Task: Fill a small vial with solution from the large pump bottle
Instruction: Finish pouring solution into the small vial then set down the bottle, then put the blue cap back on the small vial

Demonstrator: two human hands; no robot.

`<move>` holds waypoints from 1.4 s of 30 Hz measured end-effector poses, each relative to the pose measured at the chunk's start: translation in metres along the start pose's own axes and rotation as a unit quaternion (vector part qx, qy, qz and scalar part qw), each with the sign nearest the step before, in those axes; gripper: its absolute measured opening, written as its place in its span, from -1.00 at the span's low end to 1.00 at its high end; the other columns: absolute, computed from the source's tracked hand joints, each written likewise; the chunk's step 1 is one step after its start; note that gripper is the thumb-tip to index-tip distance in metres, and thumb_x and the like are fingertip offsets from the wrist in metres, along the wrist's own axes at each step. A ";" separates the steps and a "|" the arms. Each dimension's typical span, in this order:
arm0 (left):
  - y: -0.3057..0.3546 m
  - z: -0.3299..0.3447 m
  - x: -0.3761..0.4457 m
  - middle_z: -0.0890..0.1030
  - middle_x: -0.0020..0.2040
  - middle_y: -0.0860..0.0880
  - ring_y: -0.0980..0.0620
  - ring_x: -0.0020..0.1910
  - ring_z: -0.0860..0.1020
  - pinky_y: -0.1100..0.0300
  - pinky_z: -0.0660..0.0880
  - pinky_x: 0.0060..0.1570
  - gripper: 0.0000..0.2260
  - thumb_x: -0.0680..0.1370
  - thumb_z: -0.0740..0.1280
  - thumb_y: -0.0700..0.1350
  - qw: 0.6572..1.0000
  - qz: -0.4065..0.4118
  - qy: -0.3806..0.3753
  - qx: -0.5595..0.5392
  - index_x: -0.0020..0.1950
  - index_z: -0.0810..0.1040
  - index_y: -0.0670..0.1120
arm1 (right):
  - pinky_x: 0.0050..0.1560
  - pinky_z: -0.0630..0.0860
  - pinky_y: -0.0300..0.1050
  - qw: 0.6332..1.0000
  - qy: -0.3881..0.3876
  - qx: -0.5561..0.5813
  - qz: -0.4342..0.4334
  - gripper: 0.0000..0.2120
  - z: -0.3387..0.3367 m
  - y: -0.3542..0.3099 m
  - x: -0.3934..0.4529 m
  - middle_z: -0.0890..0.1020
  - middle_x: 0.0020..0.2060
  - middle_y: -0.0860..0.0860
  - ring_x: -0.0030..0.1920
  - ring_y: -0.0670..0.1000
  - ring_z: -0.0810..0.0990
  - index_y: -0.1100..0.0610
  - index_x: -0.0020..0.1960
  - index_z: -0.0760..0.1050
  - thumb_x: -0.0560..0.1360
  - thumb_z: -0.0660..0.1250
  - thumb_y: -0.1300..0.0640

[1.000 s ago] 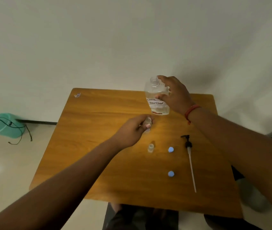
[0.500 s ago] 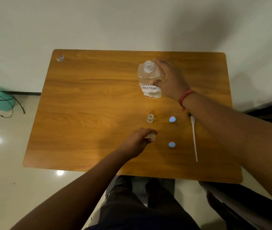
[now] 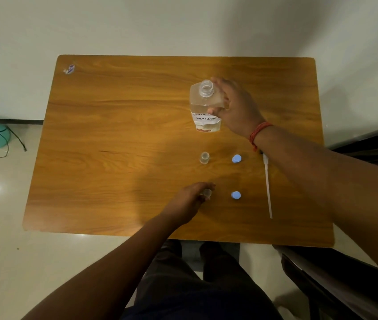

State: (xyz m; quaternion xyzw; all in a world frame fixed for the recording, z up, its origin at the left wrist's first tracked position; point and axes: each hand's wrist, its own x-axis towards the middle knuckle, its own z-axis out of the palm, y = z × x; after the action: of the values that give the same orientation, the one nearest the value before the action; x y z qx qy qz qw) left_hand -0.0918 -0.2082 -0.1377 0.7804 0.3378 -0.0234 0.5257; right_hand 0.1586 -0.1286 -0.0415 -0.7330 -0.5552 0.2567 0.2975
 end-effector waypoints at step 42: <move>-0.002 -0.054 0.036 0.52 0.39 -0.09 -0.03 0.39 0.49 -0.04 0.49 0.36 -0.54 0.57 0.44 -0.11 0.990 -0.053 0.128 0.009 0.44 0.43 -0.13 | 0.10 0.47 0.03 0.976 -0.063 -0.207 -0.007 -0.61 0.036 0.096 -0.099 0.51 0.13 0.12 0.17 0.16 0.47 0.18 0.24 0.52 0.49 0.42 0.02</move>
State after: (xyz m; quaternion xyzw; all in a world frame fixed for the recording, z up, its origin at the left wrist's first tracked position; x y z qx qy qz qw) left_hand -0.0826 -0.1447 -0.1291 0.7628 0.4429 0.0457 0.4689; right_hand 0.1711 -0.2390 -0.1310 -0.7573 -0.6189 0.1799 0.1057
